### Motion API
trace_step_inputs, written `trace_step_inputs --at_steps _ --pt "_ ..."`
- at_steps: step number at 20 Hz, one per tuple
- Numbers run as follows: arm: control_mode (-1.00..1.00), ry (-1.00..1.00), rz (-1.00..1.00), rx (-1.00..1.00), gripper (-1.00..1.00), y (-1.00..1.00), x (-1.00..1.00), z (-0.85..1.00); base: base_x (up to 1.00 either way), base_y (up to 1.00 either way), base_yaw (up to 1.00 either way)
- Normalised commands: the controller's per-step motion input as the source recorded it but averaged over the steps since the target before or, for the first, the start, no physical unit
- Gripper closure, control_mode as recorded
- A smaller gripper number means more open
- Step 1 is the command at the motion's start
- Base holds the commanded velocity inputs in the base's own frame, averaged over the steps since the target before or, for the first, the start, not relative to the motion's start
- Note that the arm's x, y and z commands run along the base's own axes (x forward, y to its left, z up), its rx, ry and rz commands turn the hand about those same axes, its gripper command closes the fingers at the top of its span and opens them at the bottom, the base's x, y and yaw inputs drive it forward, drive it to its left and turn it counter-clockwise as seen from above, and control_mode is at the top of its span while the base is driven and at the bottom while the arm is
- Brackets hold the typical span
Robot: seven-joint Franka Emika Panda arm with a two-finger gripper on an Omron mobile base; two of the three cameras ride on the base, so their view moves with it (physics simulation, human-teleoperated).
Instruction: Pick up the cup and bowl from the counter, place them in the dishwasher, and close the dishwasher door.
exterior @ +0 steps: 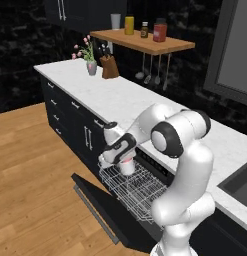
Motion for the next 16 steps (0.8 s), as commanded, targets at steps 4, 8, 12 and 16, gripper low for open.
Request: trace_step_inputs --at_steps 4,8,12,16 --pt "-1.0 0.0 -0.11 -0.13 1.0 0.43 0.48 -0.48 0.0 0.0 0.0" --pt "-1.0 0.0 -0.15 -0.14 1.0 0.17 0.5 -0.37 0.0 0.0 0.0" --pt "-1.0 0.0 -0.16 -0.1 1.0 0.0 0.51 -0.33 0.0 0.0 0.0" --pt "-1.0 0.0 -0.15 -0.04 1.0 -0.06 0.58 -0.3 0.0 0.0 0.0"
